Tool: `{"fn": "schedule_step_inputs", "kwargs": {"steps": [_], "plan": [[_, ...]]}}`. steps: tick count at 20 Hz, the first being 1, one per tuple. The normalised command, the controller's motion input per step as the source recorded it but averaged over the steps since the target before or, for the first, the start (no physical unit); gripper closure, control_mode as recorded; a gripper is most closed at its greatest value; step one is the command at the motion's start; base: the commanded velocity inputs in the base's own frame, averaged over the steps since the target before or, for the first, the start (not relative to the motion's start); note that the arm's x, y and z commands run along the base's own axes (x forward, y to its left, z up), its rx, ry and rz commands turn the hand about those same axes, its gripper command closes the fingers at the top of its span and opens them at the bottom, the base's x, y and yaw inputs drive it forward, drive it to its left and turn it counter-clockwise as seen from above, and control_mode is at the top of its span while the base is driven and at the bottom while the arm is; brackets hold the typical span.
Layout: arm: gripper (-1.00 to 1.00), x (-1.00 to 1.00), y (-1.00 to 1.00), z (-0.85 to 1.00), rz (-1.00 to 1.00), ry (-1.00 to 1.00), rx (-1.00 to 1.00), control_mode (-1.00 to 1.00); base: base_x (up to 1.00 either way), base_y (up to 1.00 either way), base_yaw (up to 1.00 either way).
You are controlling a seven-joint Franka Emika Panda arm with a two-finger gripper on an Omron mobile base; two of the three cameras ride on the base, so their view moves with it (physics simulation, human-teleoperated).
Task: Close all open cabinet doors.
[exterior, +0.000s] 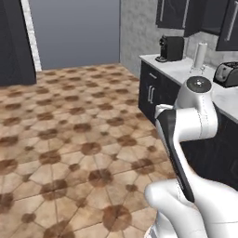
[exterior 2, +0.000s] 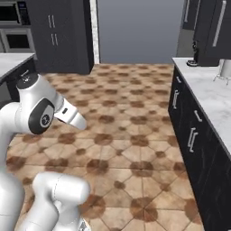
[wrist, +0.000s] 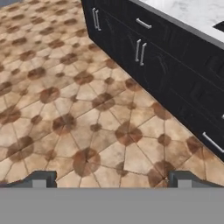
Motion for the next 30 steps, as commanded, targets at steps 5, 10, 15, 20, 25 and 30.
{"fn": "schedule_step_inputs", "kwargs": {"steps": [5,10,15,20,25,30], "plan": [[-1.00,0.00,0.00,0.00,0.00,0.00,0.00,1.00,0.78,0.13,-0.15],[-1.00,0.00,0.00,0.00,0.00,0.00,0.00,1.00,0.85,0.10,-0.06],[-1.00,0.00,0.00,0.00,0.00,0.00,0.00,1.00,0.89,0.10,-0.02],[-1.00,0.00,0.00,0.00,0.00,0.00,0.00,1.00,0.74,0.16,-0.31],[-1.00,0.00,0.00,0.00,0.00,0.00,0.00,1.00,0.63,0.19,-0.46],[-1.00,0.00,0.00,0.00,0.00,0.00,0.00,1.00,0.54,0.22,-0.55]]}}
